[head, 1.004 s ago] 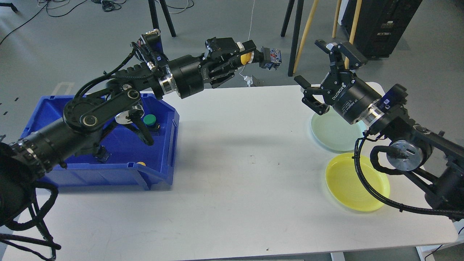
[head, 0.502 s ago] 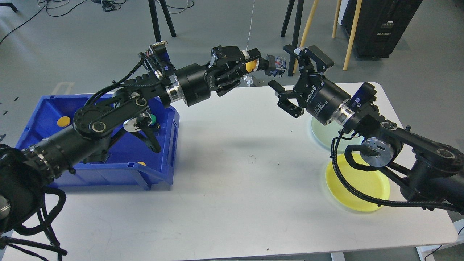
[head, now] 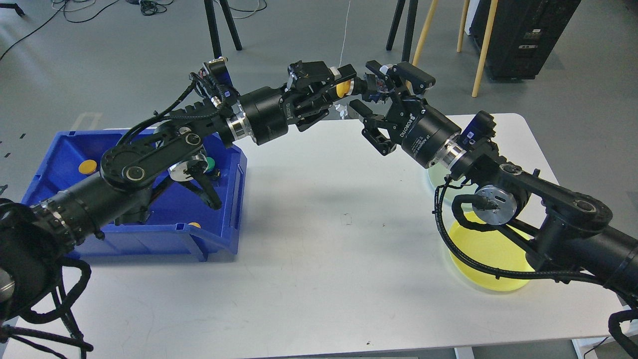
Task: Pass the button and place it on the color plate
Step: 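Grasp the yellow button with the right gripper and release the left gripper, then lower the yellow button onto the yellow plate and open the right gripper, then reach into the blue bin and grasp a green button with the left gripper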
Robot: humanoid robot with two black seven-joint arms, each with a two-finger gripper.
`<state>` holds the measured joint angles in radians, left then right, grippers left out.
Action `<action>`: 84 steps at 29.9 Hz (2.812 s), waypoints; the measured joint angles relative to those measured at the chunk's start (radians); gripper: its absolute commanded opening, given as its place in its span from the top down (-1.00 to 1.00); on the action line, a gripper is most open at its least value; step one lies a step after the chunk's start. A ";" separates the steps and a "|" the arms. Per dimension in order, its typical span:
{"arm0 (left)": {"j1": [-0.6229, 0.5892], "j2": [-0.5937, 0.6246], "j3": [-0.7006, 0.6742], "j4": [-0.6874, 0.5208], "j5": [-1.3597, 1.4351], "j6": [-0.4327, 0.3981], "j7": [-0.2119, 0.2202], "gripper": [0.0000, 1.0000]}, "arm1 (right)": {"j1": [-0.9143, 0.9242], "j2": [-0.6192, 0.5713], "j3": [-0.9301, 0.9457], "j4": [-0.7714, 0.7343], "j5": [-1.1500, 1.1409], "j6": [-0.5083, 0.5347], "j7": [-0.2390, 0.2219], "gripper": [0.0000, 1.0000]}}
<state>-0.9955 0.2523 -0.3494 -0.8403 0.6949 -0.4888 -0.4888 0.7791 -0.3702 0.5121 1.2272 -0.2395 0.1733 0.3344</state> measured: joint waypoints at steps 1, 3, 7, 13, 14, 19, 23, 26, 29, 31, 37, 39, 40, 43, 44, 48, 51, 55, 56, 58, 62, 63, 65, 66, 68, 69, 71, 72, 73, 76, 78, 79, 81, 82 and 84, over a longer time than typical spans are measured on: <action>0.000 0.000 0.000 0.000 -0.001 0.000 0.000 0.92 | 0.000 0.000 0.000 0.000 -0.001 0.000 0.000 0.39; 0.000 0.000 0.000 0.001 -0.001 0.000 0.000 0.92 | 0.000 -0.003 0.000 0.001 -0.004 0.000 0.002 0.69; 0.001 -0.001 0.000 0.002 -0.002 0.000 0.000 0.83 | 0.001 -0.008 0.002 0.002 -0.026 0.000 0.000 0.99; 0.005 -0.001 0.000 0.001 -0.007 0.000 0.000 -0.49 | -0.002 -0.008 0.008 0.009 -0.031 -0.046 -0.004 0.99; 0.008 -0.001 0.000 0.001 -0.011 0.000 0.000 -0.51 | -0.004 -0.008 0.009 0.010 -0.031 -0.050 -0.005 0.99; 0.018 0.006 0.000 0.000 -0.063 0.000 0.000 -0.66 | -0.023 -0.014 0.033 0.010 -0.024 -0.062 -0.005 0.99; 0.023 0.022 -0.013 -0.009 -0.073 0.000 0.000 -0.67 | -0.093 -0.041 0.087 0.028 -0.019 -0.072 -0.005 0.99; 0.042 0.056 -0.071 -0.019 -0.077 0.000 0.000 -0.67 | -0.223 -0.094 0.151 0.057 -0.018 -0.091 -0.012 0.99; 0.073 0.110 -0.118 -0.030 -0.077 0.000 0.000 -0.68 | -0.374 -0.172 0.188 0.082 -0.018 -0.145 -0.019 0.99; 0.078 0.167 -0.125 -0.040 -0.071 0.000 0.000 -0.68 | -0.470 -0.240 0.194 0.107 -0.018 -0.193 -0.021 0.99; 0.065 0.388 -0.126 -0.149 0.076 0.000 0.000 -0.69 | -0.696 -0.347 0.218 0.202 -0.020 -0.332 -0.010 0.94; 0.047 0.426 -0.126 -0.166 0.216 0.000 0.000 -0.69 | -0.735 -0.349 0.216 0.211 -0.019 -0.348 -0.012 0.81; 0.036 0.441 -0.126 -0.171 0.308 0.000 0.000 -0.69 | -0.748 -0.348 0.215 0.213 -0.018 -0.352 -0.015 0.71; 0.018 0.492 -0.125 -0.181 0.580 0.000 0.000 -0.69 | -0.778 -0.333 0.216 0.215 -0.003 -0.383 -0.022 0.19; 0.016 0.508 -0.124 -0.180 0.680 0.000 0.000 -0.69 | -0.783 -0.326 0.217 0.215 0.012 -0.396 -0.023 -0.16; 0.015 0.529 -0.120 -0.171 1.033 0.000 0.000 -0.69 | -0.792 -0.319 0.222 0.214 0.107 -0.417 -0.024 -0.97; 0.025 0.532 -0.106 -0.167 1.228 0.000 0.000 -0.69 | -0.793 -0.319 0.224 0.215 0.145 -0.411 -0.024 -0.97; 0.027 0.533 -0.012 -0.127 1.356 0.000 0.000 -0.69 | -0.793 -0.320 0.259 0.227 0.158 -0.390 -0.023 -0.97; 0.027 0.533 0.013 -0.109 1.363 0.000 0.000 -0.69 | -0.793 -0.319 0.281 0.238 0.159 -0.382 -0.023 -0.97; 0.027 0.530 0.053 -0.074 1.368 0.000 0.000 -0.69 | -0.793 -0.320 0.336 0.264 0.160 -0.357 -0.024 -0.97; 0.032 0.519 0.136 -0.003 1.368 0.000 0.000 -0.68 | -0.783 -0.320 0.490 0.293 0.177 -0.281 -0.034 -0.97; 0.034 0.515 0.156 0.013 1.366 0.000 0.000 -0.68 | -0.774 -0.318 0.527 0.296 0.183 -0.260 -0.042 -0.97; 0.035 0.501 0.185 0.046 1.364 0.000 0.000 -0.68 | -0.731 -0.317 0.584 0.299 0.193 -0.223 -0.067 -0.97; 0.035 0.490 0.197 0.067 1.363 0.000 0.000 -0.68 | -0.704 -0.316 0.599 0.299 0.195 -0.209 -0.079 -0.97; 0.036 0.468 0.210 0.110 1.363 0.000 0.000 -0.68 | -0.629 -0.316 0.612 0.296 0.197 -0.187 -0.098 -0.97; 0.037 0.457 0.215 0.130 1.363 0.000 0.000 -0.68 | -0.597 -0.318 0.610 0.293 0.198 -0.182 -0.103 -0.97; 0.042 0.437 0.219 0.157 1.360 0.000 0.000 -0.68 | -0.527 -0.324 0.589 0.289 0.199 -0.177 -0.106 -0.97; 0.049 0.427 0.220 0.168 1.355 0.000 0.000 -0.68 | -0.506 -0.325 0.574 0.288 0.200 -0.176 -0.107 -0.97; 0.056 0.420 0.222 0.177 1.351 0.000 0.000 -0.68 | -0.485 -0.326 0.559 0.288 0.201 -0.175 -0.107 -0.97; 0.067 0.409 0.222 0.202 1.339 0.000 0.000 -0.67 | -0.461 -0.326 0.533 0.288 0.201 -0.175 -0.107 -0.97; 0.069 0.404 0.223 0.212 1.335 0.000 0.000 -0.65 | -0.462 -0.322 0.529 0.288 0.201 -0.172 -0.106 -0.97; 0.070 0.402 0.223 0.217 1.334 0.000 0.000 -0.62 | -0.466 -0.321 0.529 0.288 0.201 -0.169 -0.106 -0.97; 0.070 0.401 0.224 0.225 1.334 0.000 0.000 -0.54 | -0.476 -0.319 0.529 0.288 0.201 -0.163 -0.104 -0.97; 0.070 0.400 0.224 0.229 1.334 0.000 0.000 -0.51 | -0.481 -0.319 0.531 0.289 0.201 -0.161 -0.104 -0.97; 0.070 0.400 0.224 0.232 1.333 0.000 0.000 -0.40 | -0.487 -0.319 0.535 0.289 0.201 -0.158 -0.103 -0.97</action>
<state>-0.9251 0.6518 -0.1258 -0.6088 2.0276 -0.4886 -0.4887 0.2922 -0.6890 1.0475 1.5166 -0.0383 0.0154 0.2314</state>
